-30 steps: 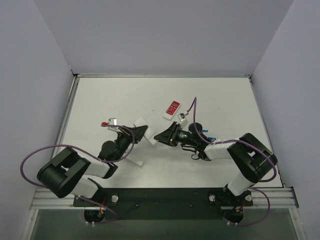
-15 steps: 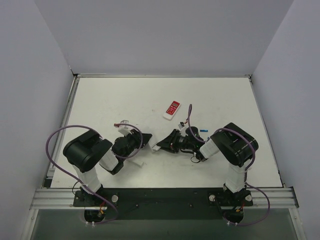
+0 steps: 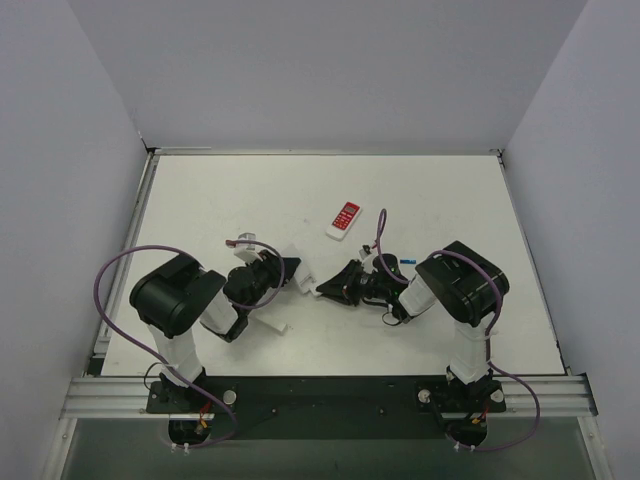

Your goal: Load the batteries into the remote control

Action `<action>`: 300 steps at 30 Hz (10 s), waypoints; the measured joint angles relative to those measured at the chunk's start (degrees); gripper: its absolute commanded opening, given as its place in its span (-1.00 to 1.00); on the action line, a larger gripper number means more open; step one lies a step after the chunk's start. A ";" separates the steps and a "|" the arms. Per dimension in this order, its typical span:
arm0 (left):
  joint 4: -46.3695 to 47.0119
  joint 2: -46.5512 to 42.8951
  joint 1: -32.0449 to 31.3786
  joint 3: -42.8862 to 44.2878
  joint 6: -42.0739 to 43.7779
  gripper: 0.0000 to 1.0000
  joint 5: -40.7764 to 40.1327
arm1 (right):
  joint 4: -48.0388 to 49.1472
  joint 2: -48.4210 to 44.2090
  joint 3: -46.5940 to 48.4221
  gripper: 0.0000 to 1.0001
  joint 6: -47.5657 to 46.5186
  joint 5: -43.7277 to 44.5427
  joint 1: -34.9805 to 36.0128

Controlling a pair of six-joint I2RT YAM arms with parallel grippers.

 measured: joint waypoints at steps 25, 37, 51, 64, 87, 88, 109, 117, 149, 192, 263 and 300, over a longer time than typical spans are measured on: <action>-5.35 -15.63 5.25 -6.58 4.68 -1.00 -0.24 | -39.36 -15.19 3.82 -0.15 -16.15 0.37 -1.09; -22.62 -46.97 5.68 -5.46 2.25 -1.00 0.98 | -73.50 -40.37 5.88 0.93 -31.76 16.55 -1.86; -52.19 -71.30 8.09 -4.33 -4.09 -1.00 12.26 | -96.89 -56.81 20.59 0.79 -46.84 44.39 -8.61; -51.04 -68.96 8.15 -6.82 -4.39 -1.00 19.78 | -98.75 -39.95 20.52 0.04 -38.05 44.39 -17.92; -43.71 -65.24 8.15 -8.98 -4.42 -1.00 22.05 | -85.33 -26.75 15.34 -0.37 -29.46 42.49 -20.50; -43.71 -65.07 8.15 -8.98 -4.42 -1.00 22.03 | -85.31 -26.38 15.34 -0.38 -29.33 42.49 -20.57; -43.28 -62.53 8.15 -8.98 -4.61 -1.00 22.29 | -82.77 -26.47 13.44 -0.89 -29.09 41.70 -21.18; -43.45 -61.22 8.15 -8.81 -5.49 -1.00 23.74 | -85.31 -32.30 10.54 -1.00 -31.76 40.52 -15.98; -48.70 -51.71 7.58 5.77 -9.25 -1.00 41.70 | -72.04 -45.70 29.46 -1.00 -98.86 10.47 28.92; -51.25 -51.47 9.16 7.41 -14.29 -1.00 45.68 | -76.50 -38.56 31.34 -0.98 -109.33 6.95 27.76; -50.27 -50.14 9.55 1.31 -16.13 -1.00 37.97 | -73.02 -41.70 33.20 0.66 -90.88 16.11 26.64; -54.55 -61.22 9.55 -0.72 -17.59 -1.00 24.57 | -73.02 -34.99 30.80 0.35 -44.96 23.96 25.14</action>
